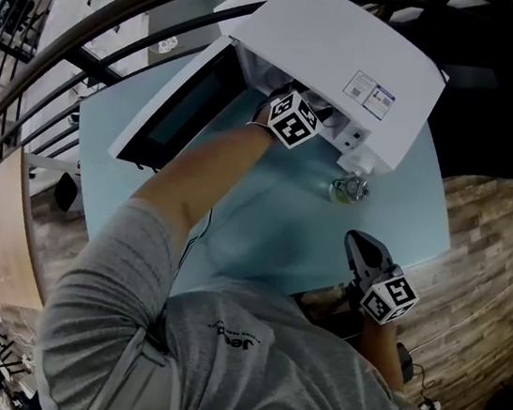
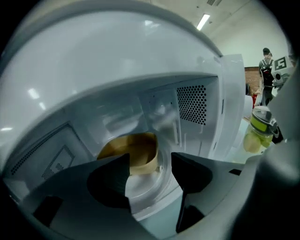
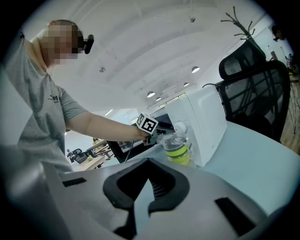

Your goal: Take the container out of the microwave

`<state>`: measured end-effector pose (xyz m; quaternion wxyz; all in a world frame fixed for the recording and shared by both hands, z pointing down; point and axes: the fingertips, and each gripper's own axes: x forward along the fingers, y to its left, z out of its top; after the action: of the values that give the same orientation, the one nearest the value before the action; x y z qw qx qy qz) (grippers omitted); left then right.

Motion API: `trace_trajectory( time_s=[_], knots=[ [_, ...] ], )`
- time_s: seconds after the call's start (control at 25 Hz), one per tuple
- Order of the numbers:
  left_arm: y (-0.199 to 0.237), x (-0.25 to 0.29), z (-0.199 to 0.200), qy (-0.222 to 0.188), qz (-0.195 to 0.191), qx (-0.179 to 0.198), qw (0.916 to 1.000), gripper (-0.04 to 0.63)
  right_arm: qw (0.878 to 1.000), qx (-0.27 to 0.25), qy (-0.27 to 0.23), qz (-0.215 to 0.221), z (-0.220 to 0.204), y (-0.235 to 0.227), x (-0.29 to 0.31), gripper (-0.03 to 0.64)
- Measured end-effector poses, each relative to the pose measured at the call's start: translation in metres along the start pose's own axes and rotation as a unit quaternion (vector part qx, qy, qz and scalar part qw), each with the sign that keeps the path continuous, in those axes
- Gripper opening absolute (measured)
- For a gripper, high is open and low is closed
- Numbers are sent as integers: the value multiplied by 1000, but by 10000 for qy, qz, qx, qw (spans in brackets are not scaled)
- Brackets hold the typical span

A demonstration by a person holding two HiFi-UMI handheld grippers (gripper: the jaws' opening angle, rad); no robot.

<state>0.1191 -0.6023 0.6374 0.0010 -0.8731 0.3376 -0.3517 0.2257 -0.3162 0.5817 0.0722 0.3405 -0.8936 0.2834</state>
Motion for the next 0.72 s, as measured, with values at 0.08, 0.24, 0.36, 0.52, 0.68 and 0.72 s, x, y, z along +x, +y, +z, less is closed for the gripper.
trace_trajectory(
  time_s=[0.08, 0.24, 0.36, 0.52, 0.68, 0.72],
  knots=[
    [-1, 9, 2, 58, 28, 50, 10000, 281, 10000, 31, 4, -66, -2, -4, -5, 18],
    [-3, 29, -2, 264, 90, 266, 9993, 284, 9998, 90, -29, -183, -3, -15, -16, 18],
    [1, 38, -4, 345, 214, 397, 9984, 282, 9995, 141, -33, -267, -6, -23, -22, 18],
    [2, 46, -12, 441, 326, 871, 9947, 265, 9995, 156, -13, -268, -8, -26, -23, 18],
    [4, 47, -16, 641, 295, 1242, 9897, 169, 9995, 152, -4, -266, -8, -29, -22, 18],
    [1, 46, -18, 746, 200, 1378, 9874, 101, 9996, 145, -8, -251, -7, -29, -22, 18]
  ],
)
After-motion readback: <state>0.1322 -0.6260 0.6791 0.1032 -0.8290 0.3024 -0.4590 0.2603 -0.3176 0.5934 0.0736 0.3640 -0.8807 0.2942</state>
